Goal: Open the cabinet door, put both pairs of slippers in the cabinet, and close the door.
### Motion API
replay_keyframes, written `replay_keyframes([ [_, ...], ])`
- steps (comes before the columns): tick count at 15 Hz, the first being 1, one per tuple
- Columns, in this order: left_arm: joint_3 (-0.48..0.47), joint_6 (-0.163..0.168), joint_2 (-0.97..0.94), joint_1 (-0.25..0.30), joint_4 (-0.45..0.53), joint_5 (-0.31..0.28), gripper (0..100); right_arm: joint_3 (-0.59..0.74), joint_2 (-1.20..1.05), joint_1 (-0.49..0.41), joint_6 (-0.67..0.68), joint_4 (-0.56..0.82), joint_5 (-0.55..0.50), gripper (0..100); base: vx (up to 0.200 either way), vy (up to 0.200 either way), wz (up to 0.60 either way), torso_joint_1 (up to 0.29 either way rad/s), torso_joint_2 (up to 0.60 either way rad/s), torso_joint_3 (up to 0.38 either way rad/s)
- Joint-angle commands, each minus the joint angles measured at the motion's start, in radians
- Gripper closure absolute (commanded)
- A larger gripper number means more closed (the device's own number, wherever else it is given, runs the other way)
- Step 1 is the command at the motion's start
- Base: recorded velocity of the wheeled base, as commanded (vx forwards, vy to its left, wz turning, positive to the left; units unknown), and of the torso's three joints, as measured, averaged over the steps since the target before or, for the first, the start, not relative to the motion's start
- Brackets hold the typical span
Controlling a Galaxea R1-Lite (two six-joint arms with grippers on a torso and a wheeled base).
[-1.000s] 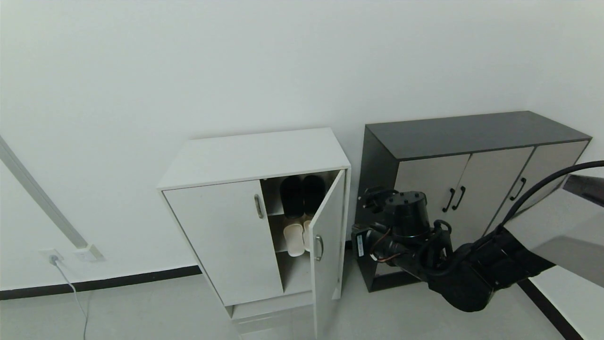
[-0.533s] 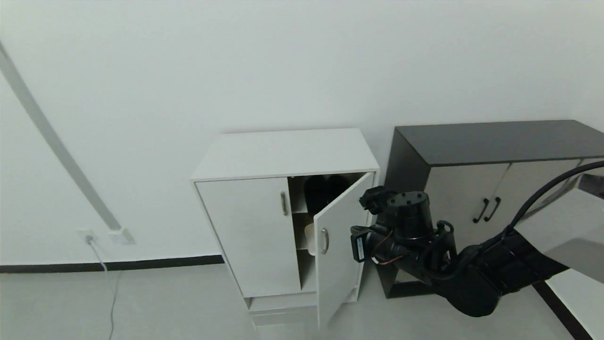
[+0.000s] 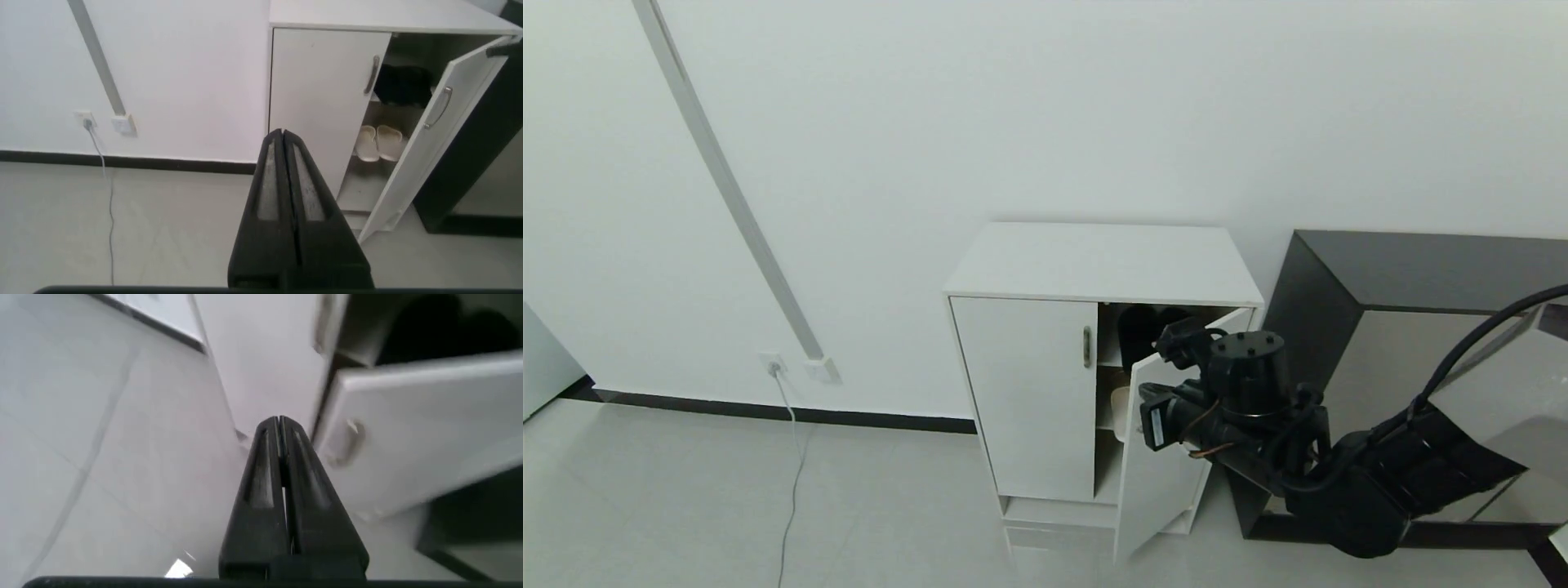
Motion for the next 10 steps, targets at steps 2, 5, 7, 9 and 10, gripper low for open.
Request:
replay_keyframes([
  [2,0.0,0.0,0.001,0.002,-0.002,0.0,100,0.091,-0.029,-0.019,-0.02,-0.007,-0.001,100,0.0,0.0,0.0,0.0,0.0,0.0],
  [5,0.0,0.0,0.001,0.002,-0.002,0.0,100,0.176,-0.026,-0.044,-0.015,-0.039,0.004,100,0.2,0.0,0.0,-0.002,0.0,0.005],
  [7,0.0,0.0,0.001,0.002,-0.002,0.0,100,0.21,-0.02,-0.047,-0.017,-0.067,0.004,100,0.2,0.0,0.0,0.002,0.0,0.002],
  [9,0.0,0.0,0.001,0.002,-0.002,0.0,100,0.252,-0.02,-0.048,-0.018,-0.067,0.004,100,0.2,0.0,0.0,0.01,0.0,-0.002],
  [10,0.0,0.0,0.001,0.002,-0.002,0.0,100,0.262,-0.019,-0.048,-0.018,-0.067,0.004,100,0.2,0.0,0.0,0.007,0.02,0.007],
])
